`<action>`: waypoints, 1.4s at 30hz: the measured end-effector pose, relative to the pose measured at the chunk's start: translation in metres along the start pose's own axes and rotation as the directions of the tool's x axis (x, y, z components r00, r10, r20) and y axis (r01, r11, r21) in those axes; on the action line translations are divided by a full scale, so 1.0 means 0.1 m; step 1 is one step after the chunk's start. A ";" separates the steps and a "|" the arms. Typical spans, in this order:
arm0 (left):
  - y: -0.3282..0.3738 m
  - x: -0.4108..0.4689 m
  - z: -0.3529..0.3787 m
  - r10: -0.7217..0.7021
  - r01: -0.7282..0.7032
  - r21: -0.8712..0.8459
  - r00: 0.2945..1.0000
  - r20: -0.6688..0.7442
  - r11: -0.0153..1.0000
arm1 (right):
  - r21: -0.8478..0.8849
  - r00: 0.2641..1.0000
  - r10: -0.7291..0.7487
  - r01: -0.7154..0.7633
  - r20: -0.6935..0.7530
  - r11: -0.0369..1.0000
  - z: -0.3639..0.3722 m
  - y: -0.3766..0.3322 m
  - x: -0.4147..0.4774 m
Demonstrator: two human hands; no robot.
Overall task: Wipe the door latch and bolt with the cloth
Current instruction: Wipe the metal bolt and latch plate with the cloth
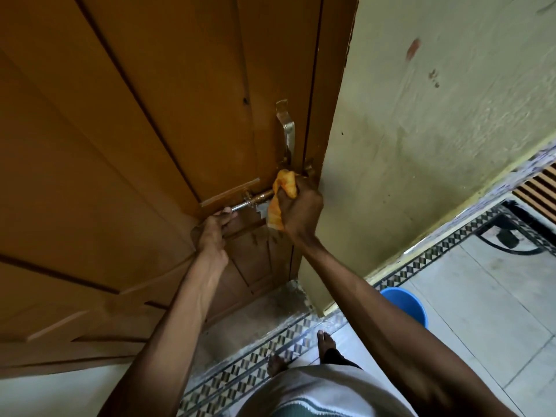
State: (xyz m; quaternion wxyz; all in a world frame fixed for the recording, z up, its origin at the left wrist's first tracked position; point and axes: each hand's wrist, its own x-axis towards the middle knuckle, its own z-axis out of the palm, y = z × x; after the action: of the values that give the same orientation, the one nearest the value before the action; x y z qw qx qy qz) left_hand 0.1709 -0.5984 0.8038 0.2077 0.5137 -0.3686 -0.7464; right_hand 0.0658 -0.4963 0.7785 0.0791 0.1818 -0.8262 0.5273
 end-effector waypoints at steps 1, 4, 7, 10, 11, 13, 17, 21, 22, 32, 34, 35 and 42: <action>0.00 0.01 0.00 -0.003 0.003 0.005 1.000 -0.004 1.000 | -0.009 0.999 -0.022 0.023 0.043 1.000 0.09 -0.02 -0.08; 0.00 0.03 -0.02 -0.010 0.010 0.003 1.000 0.001 1.000 | 0.053 0.991 -0.069 0.063 0.116 0.997 0.11 0.01 -0.14; 0.00 0.05 -0.03 -0.007 0.007 0.001 1.000 0.012 1.000 | 0.044 0.984 -0.116 0.111 0.133 0.993 -0.09 0.10 0.07; 0.00 0.05 -0.03 -0.025 0.025 0.014 1.000 0.003 1.000 | -0.022 0.995 -0.094 0.095 0.035 0.995 -0.07 0.04 0.06; 0.00 0.04 -0.03 -0.026 0.026 0.008 1.000 0.004 1.000 | -0.010 0.996 -0.080 0.081 0.030 0.997 -0.02 0.00 -0.01; 0.01 0.04 -0.02 -0.027 0.027 0.013 1.000 0.011 1.000 | 0.041 0.992 -0.074 0.070 0.102 0.997 0.08 -0.06 -0.17; 0.03 0.05 -0.05 -0.044 0.041 0.063 0.998 0.048 0.997 | 0.001 0.911 -0.268 0.282 0.313 0.960 0.10 -0.05 -0.24; 0.02 0.07 -0.04 -0.028 0.027 0.035 0.999 0.036 0.999 | -0.041 0.990 -0.110 0.114 0.089 0.993 0.07 -0.01 -0.02; 0.03 0.08 -0.04 -0.020 0.018 0.037 0.999 0.041 0.999 | -0.064 0.992 -0.102 0.106 0.070 0.992 0.09 0.00 -0.03; 0.03 -0.01 -0.05 -0.002 -0.006 0.117 0.998 0.065 0.993 | 0.169 0.944 0.078 -0.138 0.320 0.976 -0.22 0.00 -0.07; -0.02 -0.03 -0.11 0.021 -0.031 0.133 0.997 0.071 0.991 | 0.244 0.915 0.223 -0.314 0.337 0.917 -0.38 0.06 -0.09; -0.07 -0.03 -0.15 0.049 -0.058 0.129 0.996 0.071 0.990 | 0.272 0.878 0.289 -0.405 0.382 0.873 -0.47 0.08 -0.11; -0.58 -0.37 -0.23 -0.024 -0.038 0.250 0.971 0.240 0.968 | 0.335 0.551 0.323 -0.778 0.769 0.531 -1.06 0.26 -0.26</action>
State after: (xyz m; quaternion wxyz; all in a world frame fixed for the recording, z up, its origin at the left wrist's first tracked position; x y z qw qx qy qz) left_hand 0.2100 -0.5430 0.7776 0.0969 0.4403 -0.4849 -0.7494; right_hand 0.0735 -0.3852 0.7938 -0.4504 0.0679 -0.5757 0.6790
